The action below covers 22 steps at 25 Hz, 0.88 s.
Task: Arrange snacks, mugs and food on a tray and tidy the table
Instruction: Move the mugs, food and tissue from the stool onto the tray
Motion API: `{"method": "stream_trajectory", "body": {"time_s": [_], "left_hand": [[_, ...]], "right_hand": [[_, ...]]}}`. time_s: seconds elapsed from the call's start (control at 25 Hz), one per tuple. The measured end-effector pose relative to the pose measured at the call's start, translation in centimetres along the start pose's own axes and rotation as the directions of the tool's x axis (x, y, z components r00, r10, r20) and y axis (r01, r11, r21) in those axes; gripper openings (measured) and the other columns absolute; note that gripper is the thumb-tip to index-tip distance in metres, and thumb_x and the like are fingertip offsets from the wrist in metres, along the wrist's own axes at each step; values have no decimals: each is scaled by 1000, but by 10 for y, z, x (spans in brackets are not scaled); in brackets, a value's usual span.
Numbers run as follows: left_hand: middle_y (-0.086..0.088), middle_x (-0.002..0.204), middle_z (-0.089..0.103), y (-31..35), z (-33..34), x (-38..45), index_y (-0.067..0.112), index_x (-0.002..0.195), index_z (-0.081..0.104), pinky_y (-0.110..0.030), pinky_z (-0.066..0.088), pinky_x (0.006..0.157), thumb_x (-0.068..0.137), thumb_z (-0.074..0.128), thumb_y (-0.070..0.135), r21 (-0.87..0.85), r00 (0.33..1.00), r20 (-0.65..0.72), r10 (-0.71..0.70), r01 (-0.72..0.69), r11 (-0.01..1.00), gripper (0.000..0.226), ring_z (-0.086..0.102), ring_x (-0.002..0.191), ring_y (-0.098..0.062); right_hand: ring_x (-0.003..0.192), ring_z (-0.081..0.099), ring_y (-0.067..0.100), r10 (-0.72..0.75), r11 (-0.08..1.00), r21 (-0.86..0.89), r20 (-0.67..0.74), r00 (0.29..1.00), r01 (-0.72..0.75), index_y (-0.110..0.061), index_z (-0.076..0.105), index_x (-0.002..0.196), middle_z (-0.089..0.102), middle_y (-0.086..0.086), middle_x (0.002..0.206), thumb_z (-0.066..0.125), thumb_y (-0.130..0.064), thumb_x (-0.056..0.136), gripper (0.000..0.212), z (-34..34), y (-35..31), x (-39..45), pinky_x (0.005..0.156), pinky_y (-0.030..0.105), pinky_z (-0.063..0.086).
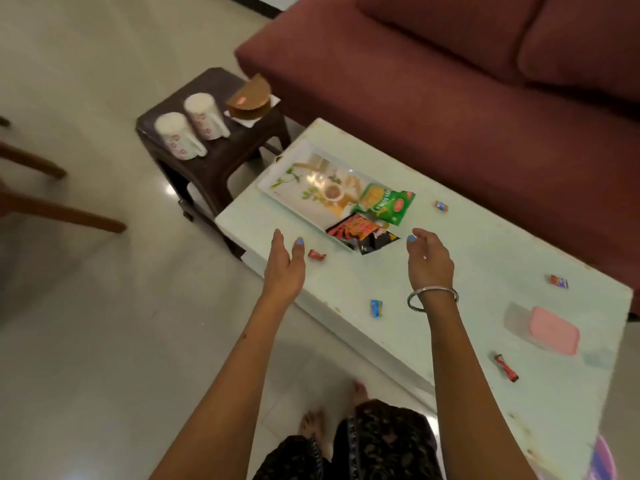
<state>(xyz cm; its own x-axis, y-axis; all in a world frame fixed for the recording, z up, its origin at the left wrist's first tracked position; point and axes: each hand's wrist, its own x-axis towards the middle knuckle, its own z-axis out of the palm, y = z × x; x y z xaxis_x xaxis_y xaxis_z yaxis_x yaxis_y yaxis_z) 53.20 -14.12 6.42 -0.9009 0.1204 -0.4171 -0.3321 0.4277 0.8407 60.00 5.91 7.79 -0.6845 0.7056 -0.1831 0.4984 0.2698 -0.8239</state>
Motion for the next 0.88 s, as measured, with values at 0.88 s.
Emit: {"method": "stream_trajectory", "body": {"time_s": [0.88], "left_hand": [[-8,135,50,34,-201,235,13,131,40,-34,46,92,80,66,25,-57,958,-261,-121,109,992,58,51,112,-18]], "right_hand": [[121,51,29,-225,921,-158,529,818,355,-14,52,125,55,9,132,60,-24,87,40,305,-226,115,100,40,43]]}}
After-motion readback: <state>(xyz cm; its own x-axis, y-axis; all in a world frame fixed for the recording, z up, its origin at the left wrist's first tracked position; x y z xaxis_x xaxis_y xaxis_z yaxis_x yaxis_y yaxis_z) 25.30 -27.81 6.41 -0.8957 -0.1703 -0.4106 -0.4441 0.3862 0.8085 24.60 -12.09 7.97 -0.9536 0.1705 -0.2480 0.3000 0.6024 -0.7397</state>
